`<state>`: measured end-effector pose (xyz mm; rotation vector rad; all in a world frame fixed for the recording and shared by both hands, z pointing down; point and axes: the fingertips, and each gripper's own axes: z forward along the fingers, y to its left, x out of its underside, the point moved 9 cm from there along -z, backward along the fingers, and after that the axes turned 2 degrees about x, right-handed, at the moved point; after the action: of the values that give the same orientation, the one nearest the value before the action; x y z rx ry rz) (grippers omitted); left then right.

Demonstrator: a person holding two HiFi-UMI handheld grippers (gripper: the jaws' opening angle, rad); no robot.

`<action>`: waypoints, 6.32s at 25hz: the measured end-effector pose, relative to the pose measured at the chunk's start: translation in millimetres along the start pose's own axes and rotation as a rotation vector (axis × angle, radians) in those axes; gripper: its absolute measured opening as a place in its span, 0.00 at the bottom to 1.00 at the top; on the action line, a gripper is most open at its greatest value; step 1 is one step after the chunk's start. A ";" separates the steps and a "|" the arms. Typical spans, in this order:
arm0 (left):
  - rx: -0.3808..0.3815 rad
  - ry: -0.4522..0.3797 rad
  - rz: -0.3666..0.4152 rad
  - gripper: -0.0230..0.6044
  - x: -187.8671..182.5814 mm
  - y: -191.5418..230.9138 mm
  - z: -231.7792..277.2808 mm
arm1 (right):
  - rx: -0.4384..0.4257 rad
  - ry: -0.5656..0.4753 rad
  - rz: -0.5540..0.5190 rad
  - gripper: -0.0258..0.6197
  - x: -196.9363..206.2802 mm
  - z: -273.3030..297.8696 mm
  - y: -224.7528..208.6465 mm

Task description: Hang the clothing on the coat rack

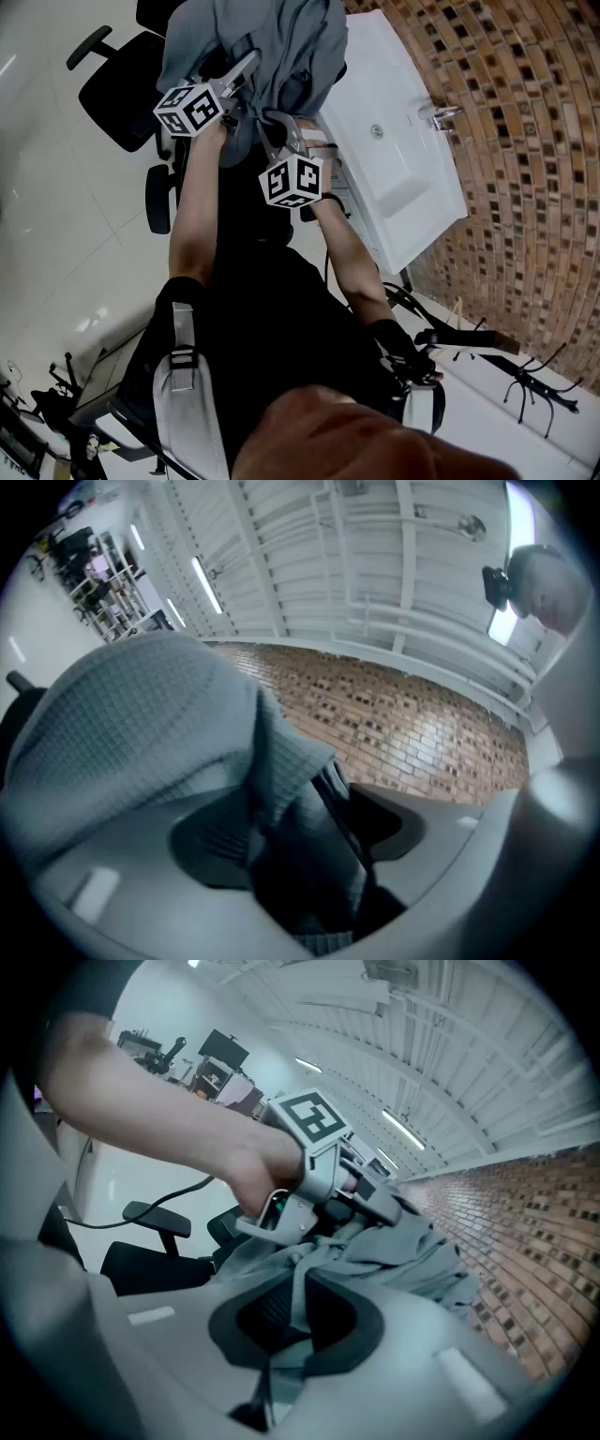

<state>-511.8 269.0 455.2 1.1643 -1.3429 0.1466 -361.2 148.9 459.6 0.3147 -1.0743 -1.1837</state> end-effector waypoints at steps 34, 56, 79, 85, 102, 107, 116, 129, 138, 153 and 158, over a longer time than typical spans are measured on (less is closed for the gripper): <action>0.138 -0.205 -0.313 0.52 73.1 5.7 -151.9 | 0.014 -0.322 0.817 0.08 69.3 41.1 -232.9; 0.294 0.248 0.368 0.52 56.8 -25.7 -67.0 | 0.122 -0.188 -0.152 0.08 5.7 -79.2 -132.2; 1.279 -0.135 0.364 0.05 -64.3 -295.8 -144.0 | 0.522 -0.365 0.395 0.08 23.4 -385.1 -29.7; 1.550 -0.085 0.049 0.05 -51.9 -378.5 -78.9 | 0.848 -0.380 0.440 0.08 14.1 -505.0 11.2; 1.965 0.325 -0.590 0.05 205.1 -863.8 -28.2 | 1.410 0.191 0.276 0.08 97.6 -911.8 168.2; 2.120 0.330 -0.633 0.05 226.6 -974.0 -24.2 | 1.538 0.338 0.102 0.08 102.7 -1003.7 164.3; 2.107 0.423 -0.334 0.05 273.5 -1206.9 66.8 | 1.788 0.317 0.123 0.08 165.9 -1192.6 67.9; 2.165 0.507 0.081 0.06 382.3 -1168.2 23.4 | 1.686 -0.035 0.840 0.09 343.7 -1092.8 186.5; 2.007 0.288 -0.342 0.06 388.4 -1040.1 18.7 | 1.808 -0.021 0.843 0.26 310.2 -1077.8 222.1; 1.788 0.334 -0.304 0.06 377.8 -927.7 -118.8 | 1.619 -0.220 1.043 0.07 231.1 -988.5 313.0; 1.766 0.308 -0.284 0.06 357.8 -911.3 -171.4 | 1.510 -0.244 1.017 0.04 203.7 -981.7 321.0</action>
<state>328.2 -226.5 263.4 2.5614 -0.4933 1.4304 616.5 -205.8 296.9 0.6427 -1.8586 0.6742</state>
